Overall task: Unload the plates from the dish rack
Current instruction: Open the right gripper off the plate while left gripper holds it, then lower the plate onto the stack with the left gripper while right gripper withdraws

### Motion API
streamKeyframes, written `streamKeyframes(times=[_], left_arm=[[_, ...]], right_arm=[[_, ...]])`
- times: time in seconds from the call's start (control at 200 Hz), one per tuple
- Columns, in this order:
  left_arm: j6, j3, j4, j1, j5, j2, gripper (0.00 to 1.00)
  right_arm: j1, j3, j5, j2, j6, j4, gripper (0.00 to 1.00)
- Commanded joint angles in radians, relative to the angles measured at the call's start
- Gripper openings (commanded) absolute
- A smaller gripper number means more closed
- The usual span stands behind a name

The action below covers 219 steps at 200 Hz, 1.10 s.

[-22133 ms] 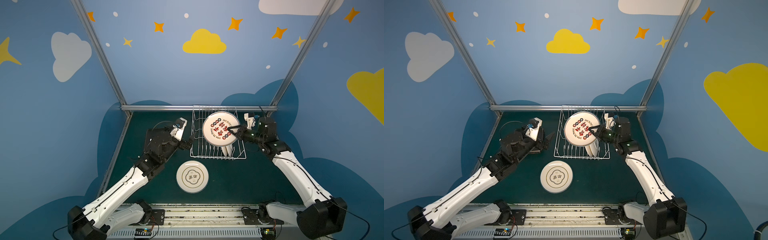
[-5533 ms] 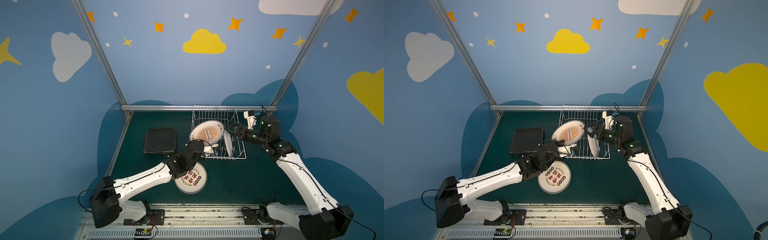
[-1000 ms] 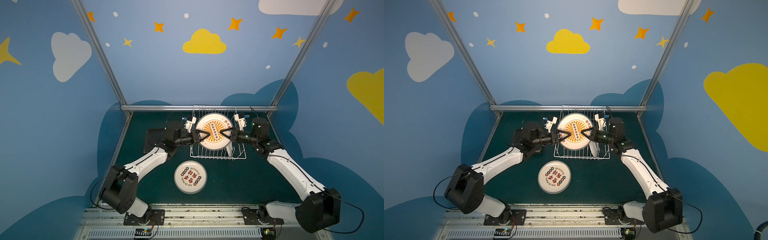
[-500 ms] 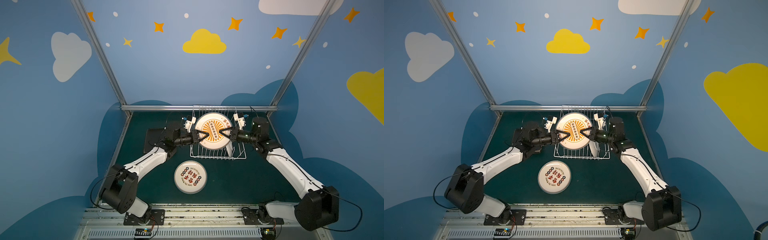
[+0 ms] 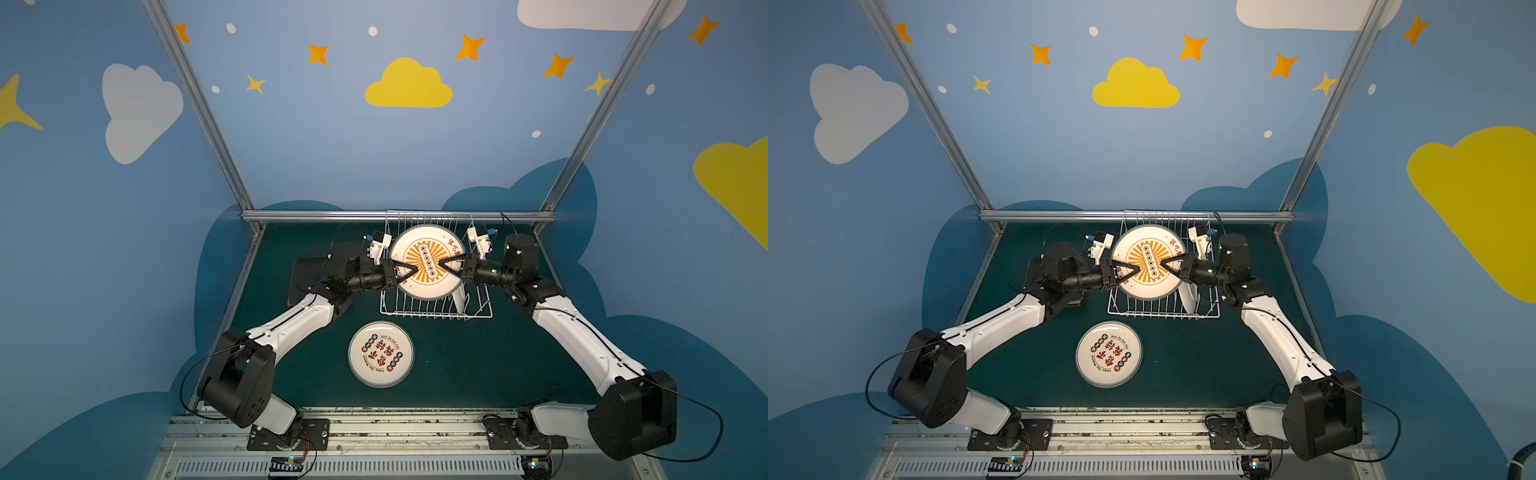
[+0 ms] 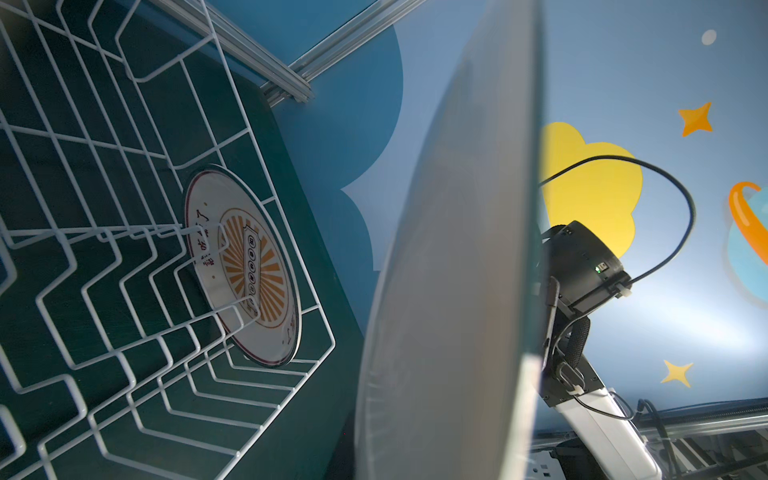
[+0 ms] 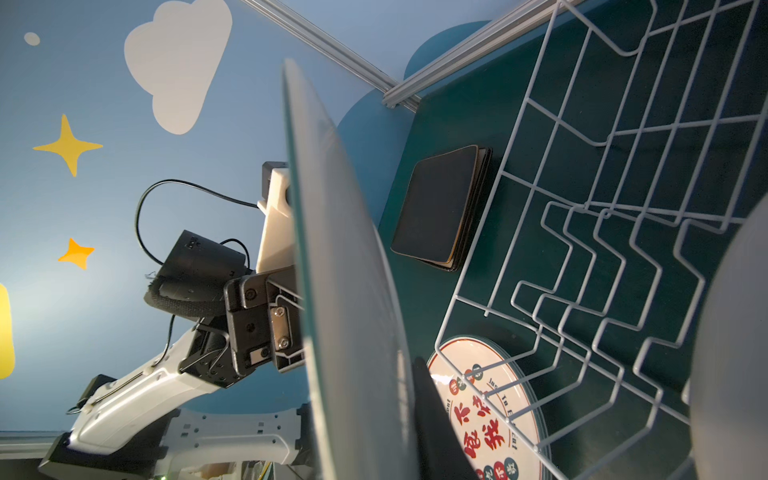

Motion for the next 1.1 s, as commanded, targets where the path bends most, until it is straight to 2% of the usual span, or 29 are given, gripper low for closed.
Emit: streamKeyframes(times=[0.0, 0.14, 0.28, 0.521, 0.716, 0.886, 1.091], left_arm=[[0.026, 0.029, 0.015, -0.010, -0.005, -0.027, 0.03], [0.022, 0.036, 0.016, -0.009, -0.001, -0.027, 0.03], [0.020, 0.035, 0.014, -0.004, -0.004, -0.033, 0.03], [0.017, 0.013, -0.017, 0.009, -0.015, -0.077, 0.03], [0.060, -0.045, -0.146, 0.032, -0.069, -0.205, 0.03], [0.119, -0.067, -0.338, 0.055, -0.115, -0.324, 0.03], [0.122, -0.108, -0.543, 0.074, -0.183, -0.449, 0.03]], right_arm=[[0.006, -0.004, 0.010, 0.010, -0.006, 0.013, 0.18], [0.003, -0.001, 0.005, 0.009, -0.011, 0.013, 0.30], [-0.001, 0.004, 0.007, 0.004, -0.022, 0.001, 0.53], [-0.006, 0.025, 0.053, -0.027, -0.089, -0.078, 0.82], [-0.006, 0.043, 0.104, -0.062, -0.191, -0.153, 0.90], [-0.003, 0.064, 0.142, -0.095, -0.318, -0.207, 0.90], [0.027, 0.060, 0.220, -0.160, -0.512, -0.279, 0.90]])
